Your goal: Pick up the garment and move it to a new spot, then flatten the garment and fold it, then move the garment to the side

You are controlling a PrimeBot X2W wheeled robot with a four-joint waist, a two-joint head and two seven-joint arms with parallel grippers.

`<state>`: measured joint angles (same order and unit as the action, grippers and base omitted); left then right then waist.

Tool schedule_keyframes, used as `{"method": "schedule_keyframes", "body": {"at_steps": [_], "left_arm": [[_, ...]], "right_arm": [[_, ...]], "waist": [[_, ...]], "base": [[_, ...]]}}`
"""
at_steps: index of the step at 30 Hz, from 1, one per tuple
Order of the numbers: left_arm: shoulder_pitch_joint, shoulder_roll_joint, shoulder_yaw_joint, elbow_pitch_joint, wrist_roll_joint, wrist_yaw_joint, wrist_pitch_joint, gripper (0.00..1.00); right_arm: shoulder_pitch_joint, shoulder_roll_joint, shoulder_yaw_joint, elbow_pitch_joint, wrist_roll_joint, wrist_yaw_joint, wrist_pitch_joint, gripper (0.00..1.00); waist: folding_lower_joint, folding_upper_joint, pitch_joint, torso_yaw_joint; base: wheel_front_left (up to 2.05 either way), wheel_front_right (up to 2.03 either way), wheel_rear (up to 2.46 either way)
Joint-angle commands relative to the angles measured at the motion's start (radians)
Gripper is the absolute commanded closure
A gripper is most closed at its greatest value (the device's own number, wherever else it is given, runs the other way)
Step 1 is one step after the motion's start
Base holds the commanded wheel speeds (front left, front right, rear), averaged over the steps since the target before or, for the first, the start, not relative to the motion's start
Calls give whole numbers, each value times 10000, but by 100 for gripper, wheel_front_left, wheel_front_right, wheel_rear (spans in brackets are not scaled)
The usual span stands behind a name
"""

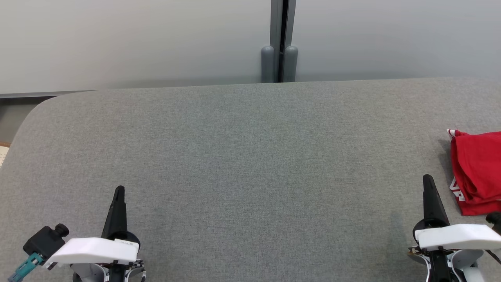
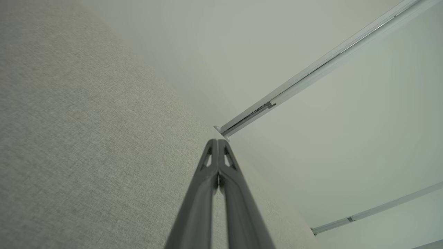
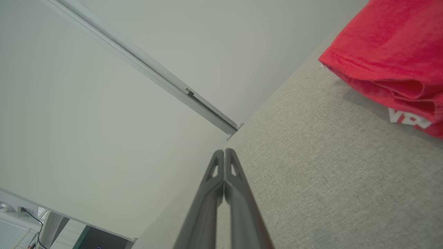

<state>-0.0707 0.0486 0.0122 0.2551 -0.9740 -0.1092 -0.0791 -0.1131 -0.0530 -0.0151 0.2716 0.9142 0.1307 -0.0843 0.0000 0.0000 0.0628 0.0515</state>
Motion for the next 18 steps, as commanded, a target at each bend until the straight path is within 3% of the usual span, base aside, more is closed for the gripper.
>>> {"method": "schedule_keyframes", "body": {"at_steps": [1, 18], "left_arm": [[-280, 74, 89, -136, -340, -59, 82, 100], [-322, 86, 337, -139, -2062, -114, 589, 100]], "right_arm": [[-68, -81, -49, -163, 384, 1, 101, 100], [-29, -89, -282, -209, 2281, 1, 607, 100]], "waist": [[0, 0, -15, -13], [0, 0, -142, -123]], "base": [[0, 0, 0], [0, 0, 0]]}}
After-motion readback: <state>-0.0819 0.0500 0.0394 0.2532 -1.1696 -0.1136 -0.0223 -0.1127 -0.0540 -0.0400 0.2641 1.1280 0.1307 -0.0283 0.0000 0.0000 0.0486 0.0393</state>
